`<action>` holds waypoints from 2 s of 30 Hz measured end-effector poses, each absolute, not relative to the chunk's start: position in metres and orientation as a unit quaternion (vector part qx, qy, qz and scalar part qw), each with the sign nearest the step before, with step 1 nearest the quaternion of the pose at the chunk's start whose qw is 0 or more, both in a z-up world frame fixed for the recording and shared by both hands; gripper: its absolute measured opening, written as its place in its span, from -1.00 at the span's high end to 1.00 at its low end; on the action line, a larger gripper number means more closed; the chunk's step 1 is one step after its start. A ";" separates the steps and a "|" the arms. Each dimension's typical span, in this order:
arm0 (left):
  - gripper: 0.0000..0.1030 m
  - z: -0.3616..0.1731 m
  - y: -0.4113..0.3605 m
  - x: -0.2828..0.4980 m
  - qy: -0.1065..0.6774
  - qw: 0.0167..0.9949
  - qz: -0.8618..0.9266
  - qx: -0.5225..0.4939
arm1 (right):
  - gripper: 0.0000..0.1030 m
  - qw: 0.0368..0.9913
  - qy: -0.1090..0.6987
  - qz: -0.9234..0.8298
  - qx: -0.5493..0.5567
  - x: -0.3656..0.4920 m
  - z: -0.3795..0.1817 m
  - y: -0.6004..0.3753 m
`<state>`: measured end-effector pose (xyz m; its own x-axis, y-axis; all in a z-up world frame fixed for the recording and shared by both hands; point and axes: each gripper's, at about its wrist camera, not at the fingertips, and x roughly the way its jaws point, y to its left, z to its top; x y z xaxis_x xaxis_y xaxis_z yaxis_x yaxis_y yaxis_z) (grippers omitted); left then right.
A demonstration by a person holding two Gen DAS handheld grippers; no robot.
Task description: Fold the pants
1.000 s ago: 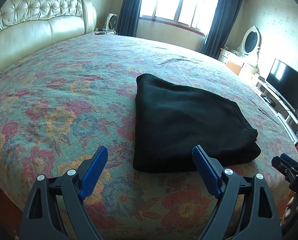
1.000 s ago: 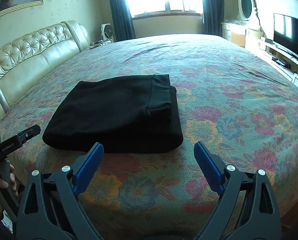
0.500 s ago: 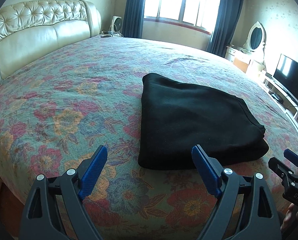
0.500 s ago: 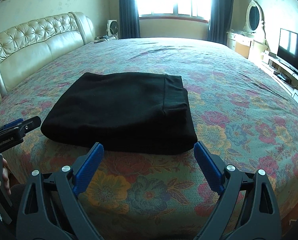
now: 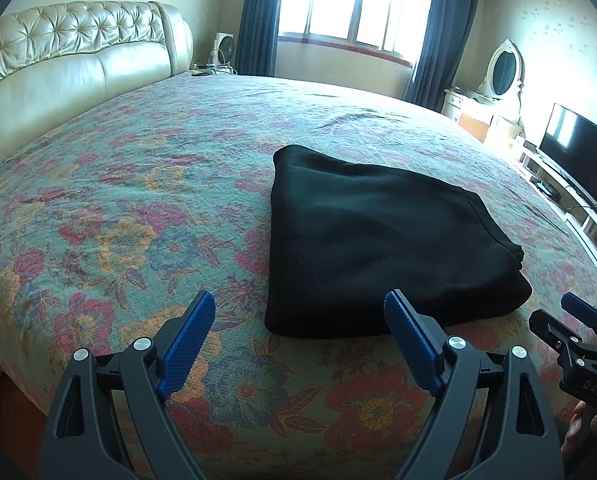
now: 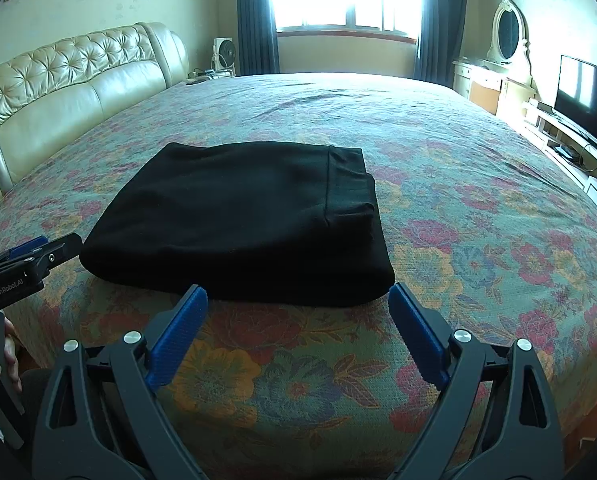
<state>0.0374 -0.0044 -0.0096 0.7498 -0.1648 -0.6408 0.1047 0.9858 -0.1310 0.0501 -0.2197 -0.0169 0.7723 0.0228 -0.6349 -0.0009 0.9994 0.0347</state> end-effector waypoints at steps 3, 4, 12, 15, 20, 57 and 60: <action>-0.66 -0.010 -0.003 0.038 0.346 0.934 -0.072 -0.044 | -0.79 0.941 0.337 0.006 0.016 0.050 -0.017 -0.220; -0.66 -0.010 -0.003 0.039 0.347 0.934 -0.071 -0.044 | -0.79 0.941 0.338 0.006 0.016 0.050 -0.017 -0.219; -0.66 -0.010 -0.004 0.038 0.348 0.934 -0.071 -0.043 | -0.79 0.941 0.338 0.006 0.016 0.050 -0.017 -0.219; -0.66 -0.010 -0.004 0.039 0.347 0.934 -0.070 -0.039 | -0.79 0.941 0.339 0.006 0.016 0.050 -0.017 -0.219; -0.66 -0.010 -0.008 0.040 0.352 0.934 -0.052 -0.026 | -0.79 0.941 0.338 0.006 0.014 0.049 -0.016 -0.218; -0.66 -0.016 -0.035 0.044 0.363 0.928 -0.072 0.027 | -0.79 0.940 0.339 0.011 0.031 0.048 -0.017 -0.218; -0.66 -0.017 -0.032 0.045 0.366 0.926 -0.089 0.017 | -0.79 0.940 0.339 0.012 0.032 0.048 -0.017 -0.218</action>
